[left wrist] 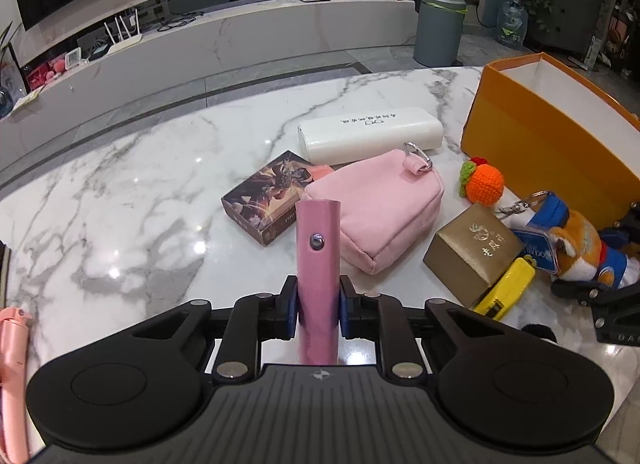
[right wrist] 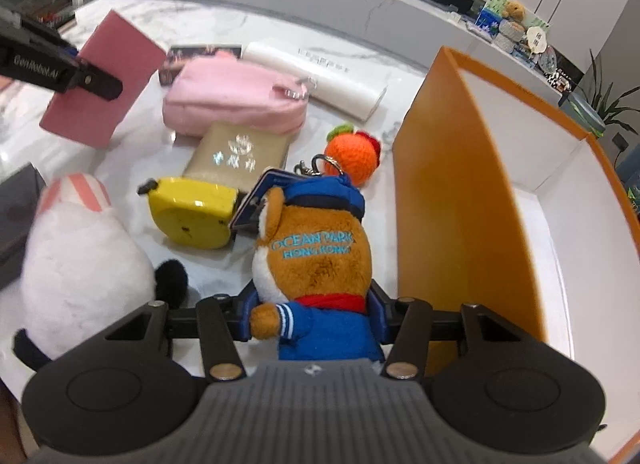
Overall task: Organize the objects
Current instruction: 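Lift the pink wallet with the left tool while the right tool carries the bear over the box, then lower the bear into the box with the right tool while the left tool drops the wallet in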
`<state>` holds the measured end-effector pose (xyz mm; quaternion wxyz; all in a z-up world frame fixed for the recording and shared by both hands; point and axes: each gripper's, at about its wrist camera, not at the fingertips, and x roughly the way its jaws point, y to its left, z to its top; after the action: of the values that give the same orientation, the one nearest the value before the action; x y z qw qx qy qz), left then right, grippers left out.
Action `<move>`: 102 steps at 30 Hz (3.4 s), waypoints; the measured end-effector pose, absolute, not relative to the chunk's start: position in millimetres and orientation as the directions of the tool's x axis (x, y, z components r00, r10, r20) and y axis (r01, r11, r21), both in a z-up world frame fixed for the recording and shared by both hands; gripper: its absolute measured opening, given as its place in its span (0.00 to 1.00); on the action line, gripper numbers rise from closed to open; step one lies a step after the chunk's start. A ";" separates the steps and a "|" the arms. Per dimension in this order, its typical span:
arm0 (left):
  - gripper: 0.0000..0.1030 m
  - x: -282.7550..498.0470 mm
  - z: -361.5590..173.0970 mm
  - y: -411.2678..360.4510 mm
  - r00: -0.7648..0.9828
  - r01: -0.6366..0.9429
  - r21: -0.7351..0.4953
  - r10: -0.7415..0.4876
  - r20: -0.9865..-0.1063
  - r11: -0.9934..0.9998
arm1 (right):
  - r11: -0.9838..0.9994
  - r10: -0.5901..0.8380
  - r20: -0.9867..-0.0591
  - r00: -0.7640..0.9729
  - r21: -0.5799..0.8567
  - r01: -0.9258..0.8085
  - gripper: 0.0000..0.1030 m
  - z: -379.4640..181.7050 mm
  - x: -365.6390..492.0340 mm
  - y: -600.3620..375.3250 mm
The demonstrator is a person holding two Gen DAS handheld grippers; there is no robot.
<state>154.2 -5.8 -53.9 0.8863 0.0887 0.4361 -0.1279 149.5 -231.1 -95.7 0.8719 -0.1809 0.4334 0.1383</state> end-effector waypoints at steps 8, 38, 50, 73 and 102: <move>0.20 138.1 -18.8 -11.5 0.615 0.315 0.059 -0.156 -0.773 0.947 | 0.909 0.116 -0.763 0.636 -0.176 -0.377 0.52 -56.1 138.8 -233.5; 0.20 122.0 74.3 -176.9 0.629 0.487 -0.149 -0.465 -0.623 0.860 | 0.936 0.030 -0.604 0.796 -0.263 -0.235 0.52 76.3 114.8 -350.9; 0.20 158.5 31.0 -240.4 0.533 0.467 -0.295 -0.532 -0.658 0.834 | 0.942 -0.006 -0.646 0.763 -0.260 -0.213 0.53 65.4 149.4 -410.1; 0.20 173.2 -37.9 -285.4 0.369 0.471 -0.189 -0.387 -0.845 0.862 | 0.913 0.009 -0.800 0.600 -0.239 -0.331 0.53 -36.4 192.7 -432.0; 0.30 148.0 -50.2 -305.2 0.320 0.610 0.048 -0.190 -0.928 0.791 | 0.967 0.054 -0.904 0.424 -0.059 -0.249 0.59 -86.6 167.2 -397.6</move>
<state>148.0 -305.2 -50.2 0.7873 0.2001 0.5250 -0.2539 167.2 -397.6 -86.6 0.8387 -0.0924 0.5290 0.0903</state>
